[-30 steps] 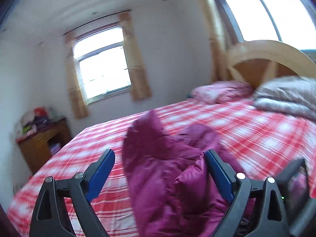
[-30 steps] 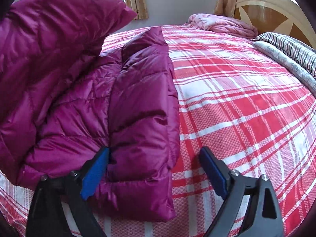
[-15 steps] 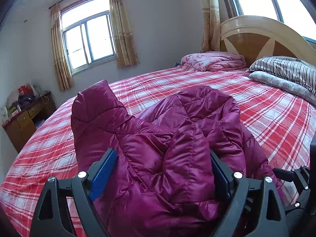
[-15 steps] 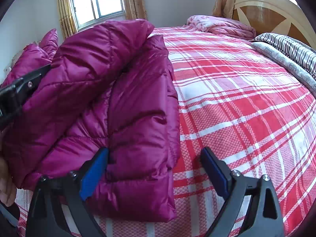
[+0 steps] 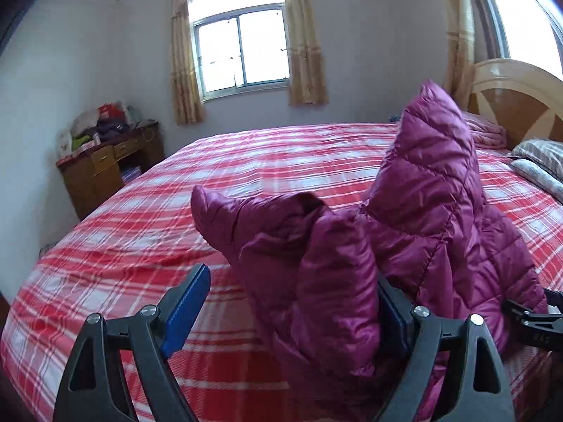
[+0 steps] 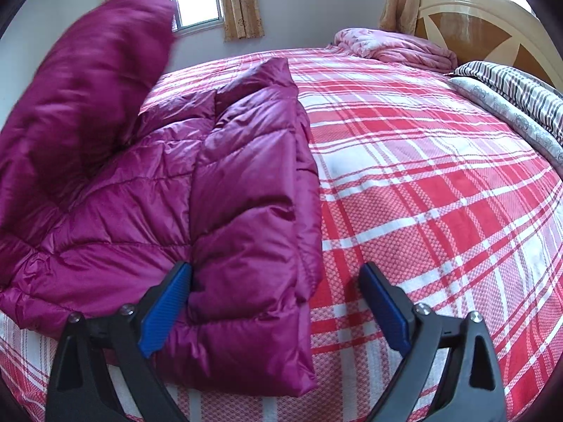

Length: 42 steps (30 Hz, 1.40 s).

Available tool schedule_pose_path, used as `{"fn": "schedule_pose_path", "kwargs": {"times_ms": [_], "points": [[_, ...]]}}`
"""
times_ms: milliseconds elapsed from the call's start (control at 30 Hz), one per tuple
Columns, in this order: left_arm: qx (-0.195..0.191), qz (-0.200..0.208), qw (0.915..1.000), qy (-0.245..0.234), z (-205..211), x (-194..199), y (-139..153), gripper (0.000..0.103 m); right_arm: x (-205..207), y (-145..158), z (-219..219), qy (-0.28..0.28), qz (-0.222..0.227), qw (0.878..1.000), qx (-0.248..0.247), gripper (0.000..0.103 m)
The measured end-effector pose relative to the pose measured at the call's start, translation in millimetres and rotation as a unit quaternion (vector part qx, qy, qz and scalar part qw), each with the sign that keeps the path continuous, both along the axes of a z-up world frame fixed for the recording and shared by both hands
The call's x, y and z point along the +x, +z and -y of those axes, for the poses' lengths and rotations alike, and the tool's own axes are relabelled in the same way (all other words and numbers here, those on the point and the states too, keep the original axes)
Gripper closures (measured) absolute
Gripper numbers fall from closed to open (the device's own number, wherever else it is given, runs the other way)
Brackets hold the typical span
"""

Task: Fold large clothes
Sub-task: 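Push the folded jacket into a compact stack with the left tool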

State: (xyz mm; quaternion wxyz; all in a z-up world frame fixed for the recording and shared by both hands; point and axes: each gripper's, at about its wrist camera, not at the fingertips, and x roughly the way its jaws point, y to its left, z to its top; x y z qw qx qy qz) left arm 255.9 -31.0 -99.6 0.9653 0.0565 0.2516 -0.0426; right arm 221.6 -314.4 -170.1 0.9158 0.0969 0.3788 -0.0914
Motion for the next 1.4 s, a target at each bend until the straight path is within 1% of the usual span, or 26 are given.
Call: {"fn": "schedule_pose_path", "kwargs": {"times_ms": [67, 133, 200, 233, 300, 367, 433, 467, 500, 567, 600, 667, 700, 767, 833, 867, 900, 967, 1067, 1133, 1167, 1267, 1300, 1333, 1367, 1400], "points": [[-0.024, -0.030, 0.9986, 0.037, -31.1, 2.5, -11.8, 0.016, 0.0, 0.0, -1.2, 0.000, 0.000, 1.000, -0.003, 0.006], [-0.073, -0.065, 0.9930, 0.067, -63.9, 1.3, -25.4, 0.016, 0.3, -0.3, -2.6, -0.001, 0.001, 1.000, -0.006, 0.006], [-0.127, -0.088, 0.9836, 0.093, -90.5, -6.7, -36.0, 0.016, 0.8, -0.4, -3.9, -0.001, 0.001, 1.000, -0.010, 0.005], [-0.160, -0.100, 0.9771, 0.098, -103.6, -13.2, -41.5, 0.016, 0.5, -0.3, -4.1, -0.001, 0.002, 1.000, -0.012, 0.005], [-0.212, -0.126, 0.9630, 0.108, -120.1, -28.6, -50.4, 0.016, 1.0, -0.4, -5.0, -0.002, 0.001, 1.000, -0.015, 0.005], [-0.255, -0.140, 0.9510, 0.104, -124.0, -44.1, -55.2, 0.016, 1.0, -0.8, -7.6, -0.003, 0.001, 1.000, -0.019, 0.005], [-0.286, -0.151, 0.9409, 0.100, -116.5, -54.3, -57.6, 0.016, 0.8, -0.9, -8.9, -0.003, 0.001, 1.000, -0.021, 0.005], [-0.299, -0.157, 0.9366, 0.093, -109.7, -57.0, -58.0, 0.016, 0.9, -0.8, -9.0, -0.003, 0.001, 1.000, -0.021, 0.005], [-0.302, -0.161, 0.9355, 0.086, -101.0, -58.5, -60.1, 0.016, 1.0, -0.9, -8.9, -0.003, 0.001, 1.000, -0.020, 0.005], [-0.283, -0.154, 0.9426, 0.088, -88.2, -53.4, -59.7, 0.016, 1.1, -0.8, -9.2, -0.003, 0.001, 1.000, -0.021, 0.005], [-0.285, -0.149, 0.9420, 0.095, -87.0, -47.7, -61.2, 0.016, 1.1, -0.7, -9.2, -0.003, 0.001, 1.000, -0.021, 0.005], [-0.320, -0.138, 0.9307, 0.111, -90.6, -37.1, -62.6, 0.016, 0.6, -0.8, -9.5, -0.002, 0.001, 1.000, -0.021, 0.005], [-0.331, -0.135, 0.9267, 0.115, -92.5, -33.8, -64.8, 0.016, 0.0, -0.8, -10.4, -0.002, 0.002, 1.000, -0.021, 0.005], [-0.350, -0.142, 0.9196, 0.110, -92.2, -21.6, -68.2, 0.016, -1.9, 0.5, -13.5, -0.002, 0.001, 1.000, -0.025, 0.005], [-0.361, -0.153, 0.9128, 0.116, -97.0, -12.7, -70.7, 0.016, -4.0, 2.9, -19.4, 0.004, 0.001, 0.999, -0.035, 0.008], [-0.380, -0.159, 0.9039, 0.115, -100.6, -12.0, -72.5, 0.016, -4.9, 4.2, -23.3, 0.006, 0.000, 0.999, -0.045, 0.010], [-0.392, -0.157, 0.8996, 0.113, -105.3, -14.3, -71.3, 0.016, -6.2, 3.6, -25.1, 0.007, -0.002, 0.999, -0.051, 0.010], [-0.388, -0.147, 0.9024, 0.114, -108.5, -22.5, -64.1, 0.016, -5.9, 0.8, -24.5, 0.006, -0.003, 0.999, -0.046, 0.010], [-0.396, -0.123, 0.9021, 0.119, -116.6, -34.8, -49.3, 0.016, -6.0, -1.0, -23.1, 0.006, -0.002, 0.999, -0.037, 0.009], [-0.408, -0.109, 0.8982, 0.121, -121.4, -35.5, -45.3, 0.016, -6.6, -1.0, -24.5, 0.004, -0.001, 0.999, -0.040, 0.009], [-0.407, -0.107, 0.8986, 0.125, -120.5, -32.6, -44.5, 0.016, -6.9, -1.3, -24.9, 0.004, 0.000, 0.999, -0.040, 0.009], [-0.394, -0.128, 0.9013, 0.128, -111.8, -15.8, -56.3, 0.016, -6.0, -0.5, -24.4, 0.003, 0.000, 0.999, -0.042, 0.009], [-0.378, -0.144, 0.9045, 0.136, -107.6, -3.9, -65.8, 0.016, -6.0, -0.4, -24.5, 0.003, 0.000, 0.999, -0.042, 0.009], [-0.375, -0.158, 0.9029, 0.140, -107.3, 7.0, -73.5, 0.016, -5.8, 0.0, -24.5, 0.003, 0.000, 0.999, -0.043, 0.010], [-0.380, -0.147, 0.9024, 0.140, -109.7, 12.7, -75.7, 0.018, -6.4, 1.1, -26.0, 0.005, -0.003, 0.999, -0.045, 0.010], [-0.378, -0.128, 0.9066, 0.136, -111.8, 14.0, -71.5, 0.028, -6.8, 3.6, -28.2, 0.009, -0.009, 0.999, -0.051, 0.011]]}}
